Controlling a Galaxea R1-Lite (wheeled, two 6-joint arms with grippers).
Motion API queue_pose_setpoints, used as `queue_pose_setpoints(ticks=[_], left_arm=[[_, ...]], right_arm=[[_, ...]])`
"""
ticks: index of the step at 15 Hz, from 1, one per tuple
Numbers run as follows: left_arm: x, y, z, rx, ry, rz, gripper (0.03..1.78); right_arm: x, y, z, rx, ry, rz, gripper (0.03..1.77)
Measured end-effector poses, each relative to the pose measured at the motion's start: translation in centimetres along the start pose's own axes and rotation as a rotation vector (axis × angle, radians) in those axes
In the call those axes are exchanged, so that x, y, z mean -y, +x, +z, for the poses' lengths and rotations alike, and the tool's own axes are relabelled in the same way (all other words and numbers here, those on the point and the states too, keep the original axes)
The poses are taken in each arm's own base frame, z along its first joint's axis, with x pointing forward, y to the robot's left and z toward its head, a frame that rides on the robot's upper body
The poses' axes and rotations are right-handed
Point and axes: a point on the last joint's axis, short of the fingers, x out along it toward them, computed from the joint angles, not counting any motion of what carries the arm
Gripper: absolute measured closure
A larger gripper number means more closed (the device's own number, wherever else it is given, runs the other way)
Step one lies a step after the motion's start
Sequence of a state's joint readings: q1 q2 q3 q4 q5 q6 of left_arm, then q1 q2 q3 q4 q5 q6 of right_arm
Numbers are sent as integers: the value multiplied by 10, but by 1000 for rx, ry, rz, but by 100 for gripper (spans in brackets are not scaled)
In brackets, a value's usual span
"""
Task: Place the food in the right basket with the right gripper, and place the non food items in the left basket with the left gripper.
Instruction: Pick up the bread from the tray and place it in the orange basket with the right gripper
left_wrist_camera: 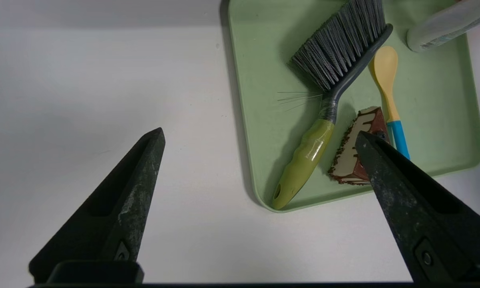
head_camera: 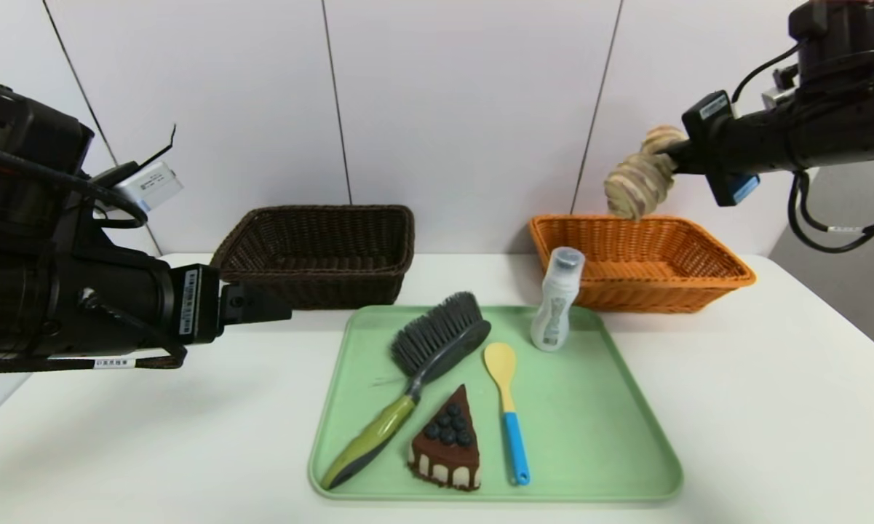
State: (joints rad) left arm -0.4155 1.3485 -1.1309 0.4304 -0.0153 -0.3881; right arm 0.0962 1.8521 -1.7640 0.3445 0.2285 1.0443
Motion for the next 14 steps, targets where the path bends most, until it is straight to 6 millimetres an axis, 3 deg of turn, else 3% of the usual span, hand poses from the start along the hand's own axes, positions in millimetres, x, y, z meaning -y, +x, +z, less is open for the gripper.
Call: queue_pose_setpoints(ticks=[4,8,14], left_arm=[[0,-1,0,3,0,1,12],[0,0,0,-1,1,2,12],[-1,4,-1,-11,-1,5,12]], right_arm=[[15,56,13,-13,175,-42,170],[44,96,14,-24,284,-130,170],[71,118,14,-4,340,-242,170]])
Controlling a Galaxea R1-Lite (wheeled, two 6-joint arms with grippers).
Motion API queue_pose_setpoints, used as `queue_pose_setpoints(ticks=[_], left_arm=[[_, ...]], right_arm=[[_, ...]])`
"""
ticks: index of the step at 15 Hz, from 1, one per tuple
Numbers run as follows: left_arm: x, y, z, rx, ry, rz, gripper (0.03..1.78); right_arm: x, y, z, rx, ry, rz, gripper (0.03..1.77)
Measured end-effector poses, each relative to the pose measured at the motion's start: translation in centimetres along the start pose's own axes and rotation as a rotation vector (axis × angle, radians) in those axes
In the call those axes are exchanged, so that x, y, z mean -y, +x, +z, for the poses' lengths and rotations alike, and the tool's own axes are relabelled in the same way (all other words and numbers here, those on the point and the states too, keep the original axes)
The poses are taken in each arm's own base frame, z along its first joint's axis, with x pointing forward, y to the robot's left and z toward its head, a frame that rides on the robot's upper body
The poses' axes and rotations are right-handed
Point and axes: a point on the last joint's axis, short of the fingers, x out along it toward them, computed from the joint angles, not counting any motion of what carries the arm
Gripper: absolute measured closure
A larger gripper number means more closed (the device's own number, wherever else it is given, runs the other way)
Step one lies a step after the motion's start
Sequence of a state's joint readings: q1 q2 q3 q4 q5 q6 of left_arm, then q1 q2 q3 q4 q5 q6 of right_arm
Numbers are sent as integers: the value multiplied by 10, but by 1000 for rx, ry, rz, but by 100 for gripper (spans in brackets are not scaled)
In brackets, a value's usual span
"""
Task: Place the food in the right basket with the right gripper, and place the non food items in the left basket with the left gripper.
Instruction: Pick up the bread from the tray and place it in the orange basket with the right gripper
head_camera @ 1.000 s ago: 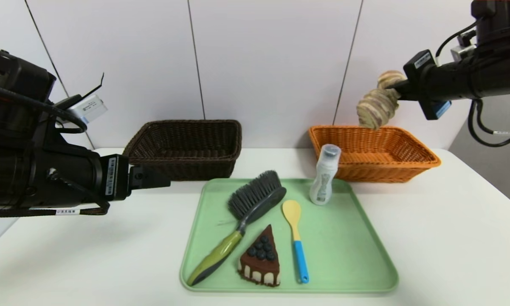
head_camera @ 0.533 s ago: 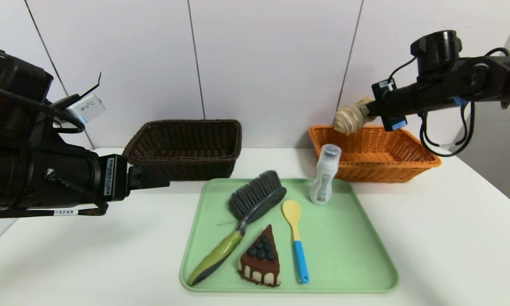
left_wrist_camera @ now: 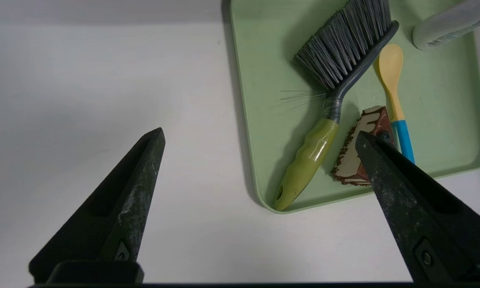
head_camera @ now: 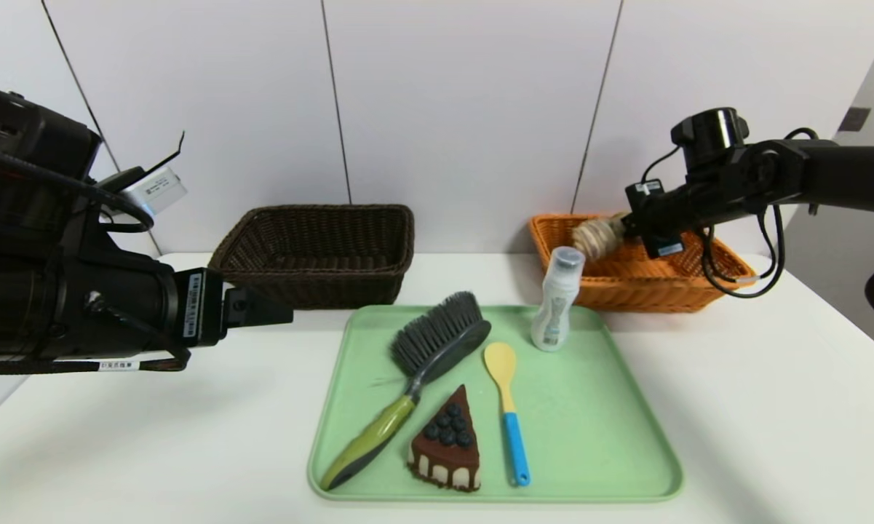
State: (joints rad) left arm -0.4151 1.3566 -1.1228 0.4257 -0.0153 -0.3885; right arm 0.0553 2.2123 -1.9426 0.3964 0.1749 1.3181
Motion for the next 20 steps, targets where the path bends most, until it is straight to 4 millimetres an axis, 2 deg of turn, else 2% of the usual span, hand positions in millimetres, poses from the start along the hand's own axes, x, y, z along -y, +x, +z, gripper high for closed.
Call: queue_pose_setpoints(ticks=[3,4,7,11,15,20], left_arm=[[0,1,-1,-5,0,2,12],[-1,1,-1,-6,-1,3,12],[-1,2,-3,-11,-2,6,12],[-3,2,-6,-20,-2,9,12],[-4,2,-9,-27,0,9,12],[-4,-1,-10,-22,2,2,12]], right_arm=[[5,6,4,5,38,-14,167],[6,7,5,4,44,-17,145],[7,10,5,3,46,-23,102],[6,5,9,12,52,-18,64],[1,-9,8,16,51,-14,42],[2,-19,6,24,47,-57,27]])
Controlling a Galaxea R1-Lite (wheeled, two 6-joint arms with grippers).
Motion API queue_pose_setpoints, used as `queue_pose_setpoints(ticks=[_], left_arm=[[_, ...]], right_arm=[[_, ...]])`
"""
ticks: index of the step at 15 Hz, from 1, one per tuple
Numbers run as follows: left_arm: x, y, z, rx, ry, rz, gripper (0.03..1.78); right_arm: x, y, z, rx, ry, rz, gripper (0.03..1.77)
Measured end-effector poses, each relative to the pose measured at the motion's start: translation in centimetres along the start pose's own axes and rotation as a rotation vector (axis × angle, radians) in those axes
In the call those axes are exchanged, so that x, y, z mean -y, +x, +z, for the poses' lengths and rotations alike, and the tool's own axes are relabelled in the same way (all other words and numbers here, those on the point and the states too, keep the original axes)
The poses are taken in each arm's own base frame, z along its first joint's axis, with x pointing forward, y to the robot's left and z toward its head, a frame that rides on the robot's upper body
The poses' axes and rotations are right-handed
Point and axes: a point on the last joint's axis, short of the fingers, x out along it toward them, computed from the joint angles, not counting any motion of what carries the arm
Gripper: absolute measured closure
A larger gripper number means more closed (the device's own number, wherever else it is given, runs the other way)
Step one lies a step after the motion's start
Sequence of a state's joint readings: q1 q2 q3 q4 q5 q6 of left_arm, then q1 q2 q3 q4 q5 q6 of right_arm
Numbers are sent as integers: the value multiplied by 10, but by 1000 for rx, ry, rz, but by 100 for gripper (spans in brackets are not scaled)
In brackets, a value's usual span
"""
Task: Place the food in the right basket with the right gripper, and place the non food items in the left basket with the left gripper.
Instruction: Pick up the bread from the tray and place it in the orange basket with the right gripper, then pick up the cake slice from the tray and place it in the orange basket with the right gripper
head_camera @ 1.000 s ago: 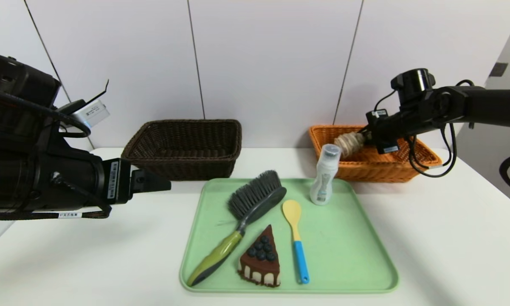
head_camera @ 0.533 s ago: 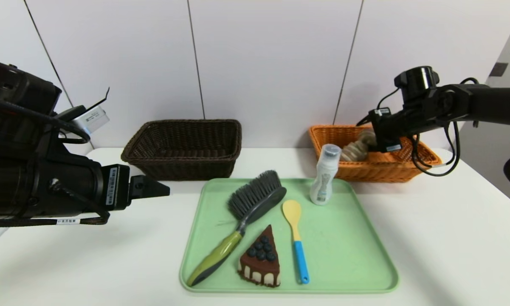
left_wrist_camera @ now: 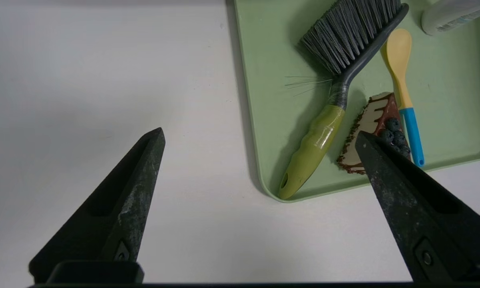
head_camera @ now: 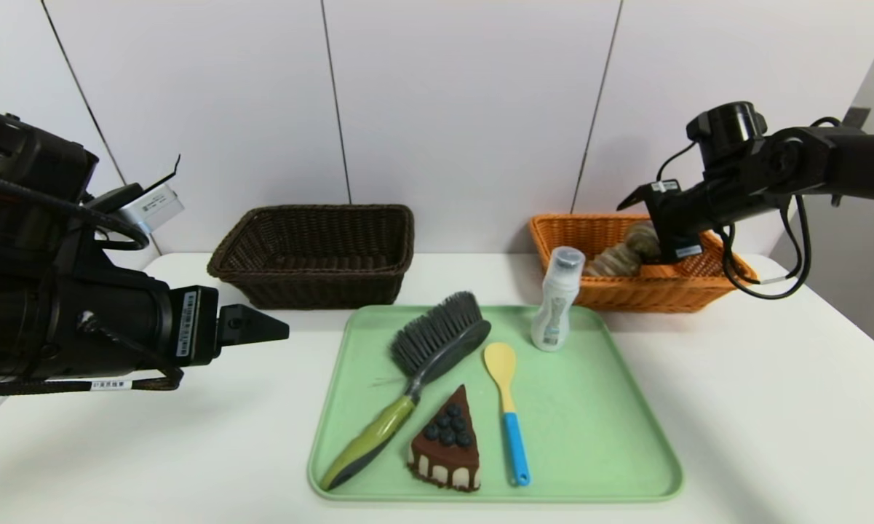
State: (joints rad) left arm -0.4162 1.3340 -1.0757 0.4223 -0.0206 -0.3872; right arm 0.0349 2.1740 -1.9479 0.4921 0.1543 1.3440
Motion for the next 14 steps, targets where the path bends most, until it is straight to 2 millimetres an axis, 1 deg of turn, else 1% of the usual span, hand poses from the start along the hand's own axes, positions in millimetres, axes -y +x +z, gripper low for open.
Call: queue_pose_setpoints(ticks=[4,6,11,14], left_arm=[[0,-3,0,8,0,-4,12],[0,-4,0,12,0,-5,12],[0,-6,-1,13,0,-7,12],[0,-8,-1,21,1,-11,12]], right_arm=[[-2,-8,-1,16,-32,3,20],[1,-11,-2,22,-96,-38,17],[1,-13,-3,146,-214,-90,13],[-5,-24,-8,196,-324,-93,12]])
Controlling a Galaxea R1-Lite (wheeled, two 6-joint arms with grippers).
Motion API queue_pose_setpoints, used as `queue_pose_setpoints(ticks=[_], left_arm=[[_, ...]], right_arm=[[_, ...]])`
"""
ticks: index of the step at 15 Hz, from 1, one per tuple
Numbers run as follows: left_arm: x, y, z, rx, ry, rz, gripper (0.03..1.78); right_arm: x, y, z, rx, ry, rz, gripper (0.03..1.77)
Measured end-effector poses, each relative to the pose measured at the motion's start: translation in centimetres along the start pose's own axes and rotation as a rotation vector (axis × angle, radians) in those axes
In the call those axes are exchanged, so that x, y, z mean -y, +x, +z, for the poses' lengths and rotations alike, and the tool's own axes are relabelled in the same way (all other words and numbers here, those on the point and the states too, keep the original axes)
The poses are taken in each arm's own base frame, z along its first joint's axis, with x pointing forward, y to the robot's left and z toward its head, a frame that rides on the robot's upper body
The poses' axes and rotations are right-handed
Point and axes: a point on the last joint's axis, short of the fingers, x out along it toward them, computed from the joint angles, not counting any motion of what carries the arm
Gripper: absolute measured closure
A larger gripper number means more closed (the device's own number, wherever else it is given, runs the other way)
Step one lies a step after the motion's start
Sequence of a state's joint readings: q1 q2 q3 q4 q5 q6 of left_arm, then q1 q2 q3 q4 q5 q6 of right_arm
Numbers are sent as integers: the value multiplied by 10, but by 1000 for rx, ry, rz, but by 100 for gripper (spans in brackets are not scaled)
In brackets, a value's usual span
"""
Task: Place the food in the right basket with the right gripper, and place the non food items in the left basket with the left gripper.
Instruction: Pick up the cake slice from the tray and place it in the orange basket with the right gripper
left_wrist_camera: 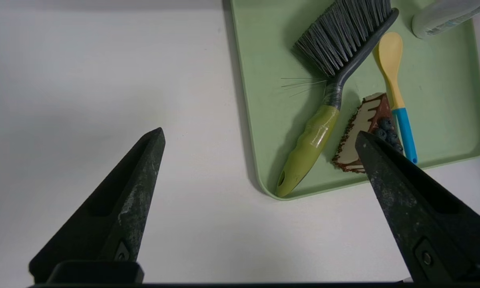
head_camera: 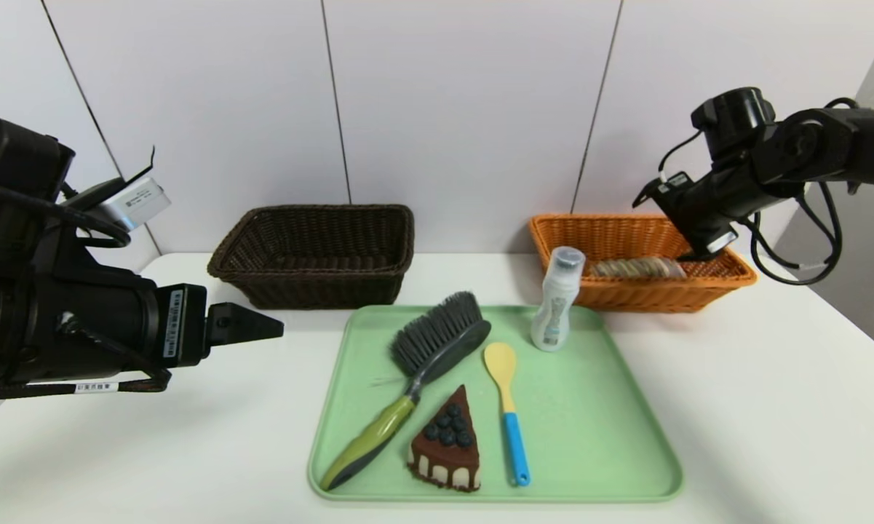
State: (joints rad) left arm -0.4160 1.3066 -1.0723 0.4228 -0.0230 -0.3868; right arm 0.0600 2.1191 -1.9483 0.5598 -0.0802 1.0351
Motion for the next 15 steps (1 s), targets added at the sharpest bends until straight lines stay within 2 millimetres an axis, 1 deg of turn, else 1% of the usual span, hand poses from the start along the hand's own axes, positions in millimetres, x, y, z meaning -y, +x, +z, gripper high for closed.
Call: queue_pose_setpoints(ticks=[1,3,5,6,9,11,13,15], left_arm=[[0,-1,0,4,0,-2,12],[0,-3,0,9,0,-5,12],[0,-5,-1,12,0,-7,12],[0,-6,-1,14,1,-13,12],[2,-11,-3,7,6,-64,12],[7,-15,-9,-11,30,-117,12],[17,-19,-16,-34,68,-174,12],[24,-21,-15,-47,86,-194,12]], right_arm=[[-4,-9,-1,10,-45,18,11],[-15,-33,-6,18,-127,76,11],[-24,-62,-17,15,-229,136,11],[-25,-73,-25,5,-286,150,11],[-18,-105,-61,-63,-441,180,11],[-9,-129,-87,-120,-511,210,11],[-1,-160,-106,-166,-589,268,10],[10,-184,-125,-228,-657,299,10]])
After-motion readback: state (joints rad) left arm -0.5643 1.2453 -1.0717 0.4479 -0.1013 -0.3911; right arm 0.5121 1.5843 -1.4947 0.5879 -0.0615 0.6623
